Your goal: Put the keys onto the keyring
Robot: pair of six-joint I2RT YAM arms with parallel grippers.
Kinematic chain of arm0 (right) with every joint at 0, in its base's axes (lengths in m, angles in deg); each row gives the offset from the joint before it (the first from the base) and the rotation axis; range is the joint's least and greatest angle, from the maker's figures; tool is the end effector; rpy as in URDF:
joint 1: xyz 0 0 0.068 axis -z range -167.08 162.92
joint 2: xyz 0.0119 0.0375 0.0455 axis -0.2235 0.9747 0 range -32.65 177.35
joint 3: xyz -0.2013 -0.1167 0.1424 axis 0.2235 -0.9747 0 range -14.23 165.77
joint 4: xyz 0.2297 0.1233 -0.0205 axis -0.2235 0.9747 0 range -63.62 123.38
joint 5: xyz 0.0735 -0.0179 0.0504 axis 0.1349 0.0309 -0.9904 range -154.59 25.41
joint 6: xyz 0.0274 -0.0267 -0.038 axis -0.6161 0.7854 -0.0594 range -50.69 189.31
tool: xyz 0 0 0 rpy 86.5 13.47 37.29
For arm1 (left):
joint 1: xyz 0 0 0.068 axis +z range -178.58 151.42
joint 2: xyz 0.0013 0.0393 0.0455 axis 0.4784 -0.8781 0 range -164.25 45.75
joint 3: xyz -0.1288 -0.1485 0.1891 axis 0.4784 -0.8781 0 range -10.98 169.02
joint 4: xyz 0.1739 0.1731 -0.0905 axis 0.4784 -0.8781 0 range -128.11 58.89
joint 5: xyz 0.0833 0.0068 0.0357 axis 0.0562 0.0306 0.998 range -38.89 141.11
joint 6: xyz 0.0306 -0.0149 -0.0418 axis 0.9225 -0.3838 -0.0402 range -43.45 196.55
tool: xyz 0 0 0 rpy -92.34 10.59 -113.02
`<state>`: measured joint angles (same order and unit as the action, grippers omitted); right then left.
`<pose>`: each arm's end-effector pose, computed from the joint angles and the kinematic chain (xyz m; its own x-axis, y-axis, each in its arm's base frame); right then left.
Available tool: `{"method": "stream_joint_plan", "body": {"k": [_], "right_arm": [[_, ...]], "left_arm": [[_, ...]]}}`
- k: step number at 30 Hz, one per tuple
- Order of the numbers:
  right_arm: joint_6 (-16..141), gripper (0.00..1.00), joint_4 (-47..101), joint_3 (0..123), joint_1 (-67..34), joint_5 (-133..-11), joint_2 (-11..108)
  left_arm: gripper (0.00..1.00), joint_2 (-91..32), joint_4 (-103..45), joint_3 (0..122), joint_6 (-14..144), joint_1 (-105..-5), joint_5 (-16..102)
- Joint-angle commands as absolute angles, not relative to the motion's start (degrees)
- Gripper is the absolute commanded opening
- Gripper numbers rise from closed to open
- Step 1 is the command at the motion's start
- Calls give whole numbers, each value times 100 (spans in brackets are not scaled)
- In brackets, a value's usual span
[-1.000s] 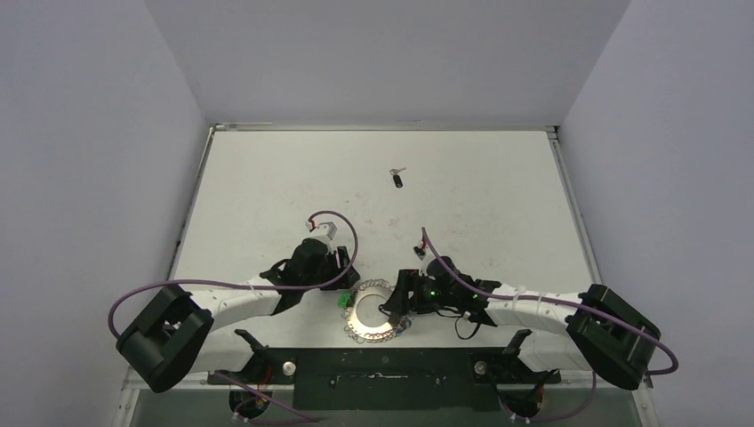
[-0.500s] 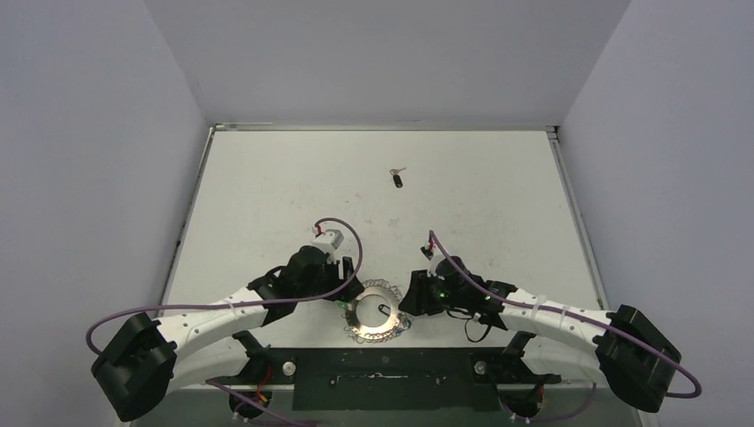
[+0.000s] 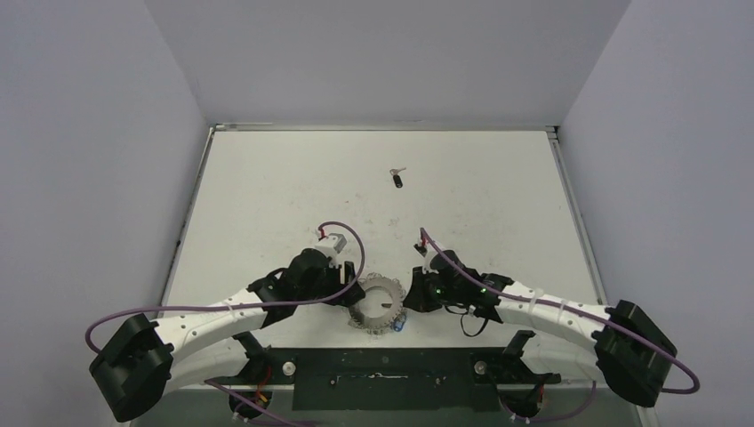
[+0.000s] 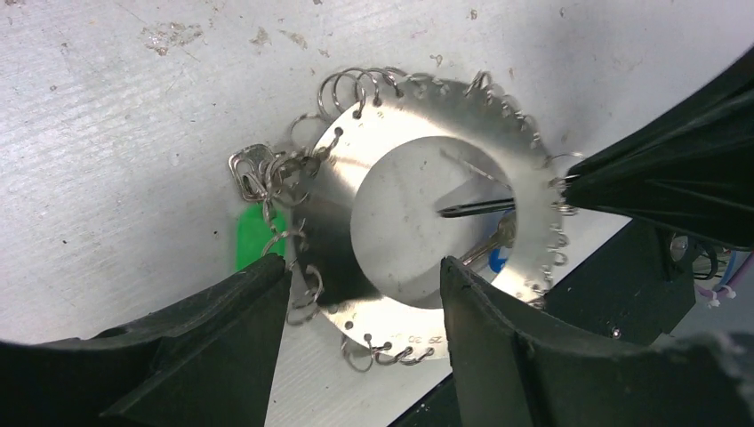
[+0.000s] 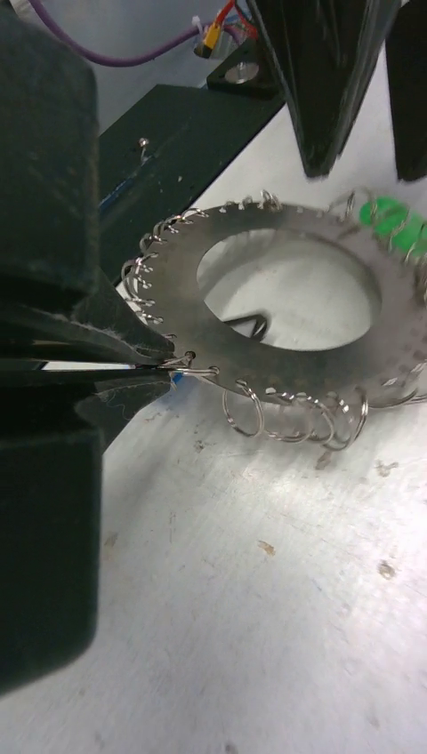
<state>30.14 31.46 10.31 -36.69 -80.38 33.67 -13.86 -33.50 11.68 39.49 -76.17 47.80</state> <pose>0.1291 0.1668 0.1578 -0.9057 -0.1264 -0.4047 -0.3629 0.7247 0.5858 0.1355 -0.1513 0.1724 -0.8036 -0.0122 -0.5951 0.3547 0.7931 -0.4952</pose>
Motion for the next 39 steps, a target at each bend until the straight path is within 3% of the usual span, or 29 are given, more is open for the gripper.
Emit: {"method": "stream_joint_plan", "body": {"k": [1,6,11,24,39], "right_arm": [[3428,0,4217,1823,-3716,-7488,2475],[3605,0,5286,2637,-3727,-7260,2220],[3784,0,5833,3366,-3795,-7213,2697],[3758,0,5128,3966,-3961,-7095,4071],[4635,0,5456,4361,-3967,-7570,3729]], "left_arm": [[60,-1241,-3336,1297,3982,-7651,4752],[60,-1201,-3371,1451,4122,-7672,4647],[59,-1100,-3223,1517,4331,-7684,4402],[57,-941,-3270,1331,4494,-7737,4236],[57,-17,-3507,1566,5500,-7758,4245]]}}
